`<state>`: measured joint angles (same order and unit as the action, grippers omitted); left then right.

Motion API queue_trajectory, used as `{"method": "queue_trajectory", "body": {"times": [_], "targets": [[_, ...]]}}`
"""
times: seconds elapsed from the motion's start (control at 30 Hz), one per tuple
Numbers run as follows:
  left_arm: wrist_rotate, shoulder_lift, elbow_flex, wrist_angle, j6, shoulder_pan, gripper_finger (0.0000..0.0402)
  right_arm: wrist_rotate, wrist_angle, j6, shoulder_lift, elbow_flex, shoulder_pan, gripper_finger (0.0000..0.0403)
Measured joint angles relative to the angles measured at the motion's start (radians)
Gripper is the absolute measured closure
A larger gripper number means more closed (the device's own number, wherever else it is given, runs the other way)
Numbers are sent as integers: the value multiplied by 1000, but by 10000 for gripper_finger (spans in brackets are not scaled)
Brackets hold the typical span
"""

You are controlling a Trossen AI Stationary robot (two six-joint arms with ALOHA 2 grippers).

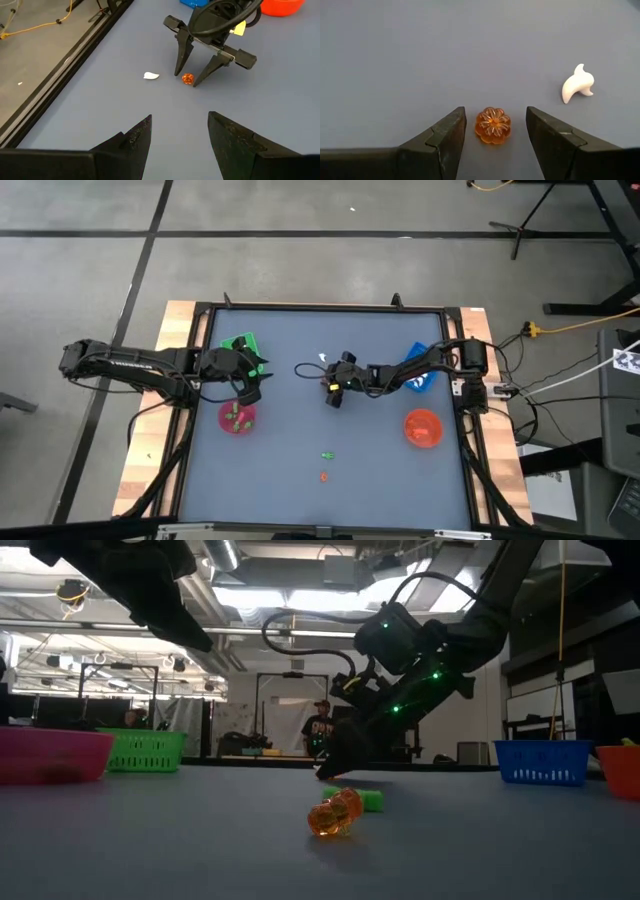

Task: Sort Halloween decoration
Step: Put the small orange pumpkin toy into the transparent orange bowl

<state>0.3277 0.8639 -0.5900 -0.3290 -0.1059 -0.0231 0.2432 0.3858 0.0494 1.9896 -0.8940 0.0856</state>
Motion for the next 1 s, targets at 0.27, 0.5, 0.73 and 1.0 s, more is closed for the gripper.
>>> {"method": "queue_trajectory", "body": {"times": [0.27, 0.5, 0.73, 1.0], "targets": [[0, 0, 0, 0, 0, 0, 224, -4, -4, 0, 2, 0, 0, 190], [0, 0, 0, 0, 0, 0, 224, -25, -6, -1, 3, 0, 0, 243], [0, 0, 0, 1, 0, 0, 224, -26, -1, -2, 4, 2, -1, 304], [0, 0, 0, 1, 0, 0, 224, -25, 14, -3, 5, 3, -1, 303]]}}
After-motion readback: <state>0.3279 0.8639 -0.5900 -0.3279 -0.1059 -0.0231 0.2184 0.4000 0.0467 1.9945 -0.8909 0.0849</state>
